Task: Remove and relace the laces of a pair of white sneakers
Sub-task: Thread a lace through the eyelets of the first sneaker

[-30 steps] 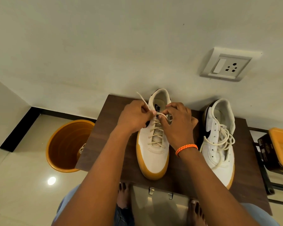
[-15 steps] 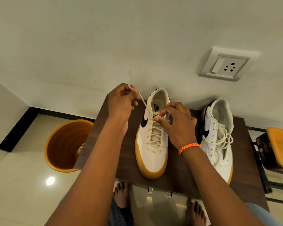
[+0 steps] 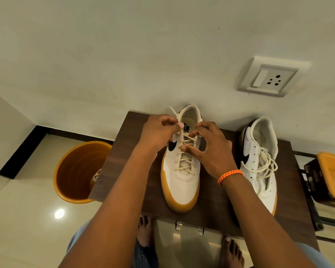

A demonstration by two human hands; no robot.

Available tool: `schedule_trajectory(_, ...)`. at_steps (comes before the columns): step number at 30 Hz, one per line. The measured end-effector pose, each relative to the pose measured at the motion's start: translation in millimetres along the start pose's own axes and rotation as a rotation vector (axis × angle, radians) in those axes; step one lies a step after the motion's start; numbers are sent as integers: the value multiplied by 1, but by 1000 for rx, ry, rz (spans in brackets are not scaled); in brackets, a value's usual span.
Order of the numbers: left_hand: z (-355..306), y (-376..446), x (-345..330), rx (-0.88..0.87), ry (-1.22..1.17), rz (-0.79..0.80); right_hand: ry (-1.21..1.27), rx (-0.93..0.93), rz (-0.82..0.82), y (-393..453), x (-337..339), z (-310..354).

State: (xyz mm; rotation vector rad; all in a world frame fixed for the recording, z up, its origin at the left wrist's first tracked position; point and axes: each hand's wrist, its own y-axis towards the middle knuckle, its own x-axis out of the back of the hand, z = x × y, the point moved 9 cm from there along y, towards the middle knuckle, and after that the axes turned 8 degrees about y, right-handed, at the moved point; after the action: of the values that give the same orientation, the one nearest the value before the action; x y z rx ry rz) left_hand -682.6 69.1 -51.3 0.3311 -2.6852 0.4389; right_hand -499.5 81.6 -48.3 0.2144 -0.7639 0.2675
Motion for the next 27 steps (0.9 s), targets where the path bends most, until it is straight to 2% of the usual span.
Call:
schedule_trajectory(4,-1,6,6,-74,192,-124,-6,0,10,1,0,-1)
schedule_trajectory(8,4,10,11,-39,210,-162,-13,14,15,-1,3,1)
schedule_trajectory(13,2,5,40,-14,-40,-344,-51,14,37,0,4,4)
schedule_trajectory(18,5,0,41,22,-235,-431,-74,30,40,0,4,5)
schedule_trajectory(22,7,-1,40,60,-313,-430,-55,31,38,-1,2,4)
schedule_trajectory(27,0,3,39,35,-204,-305,99,25,49,0,3,-1)
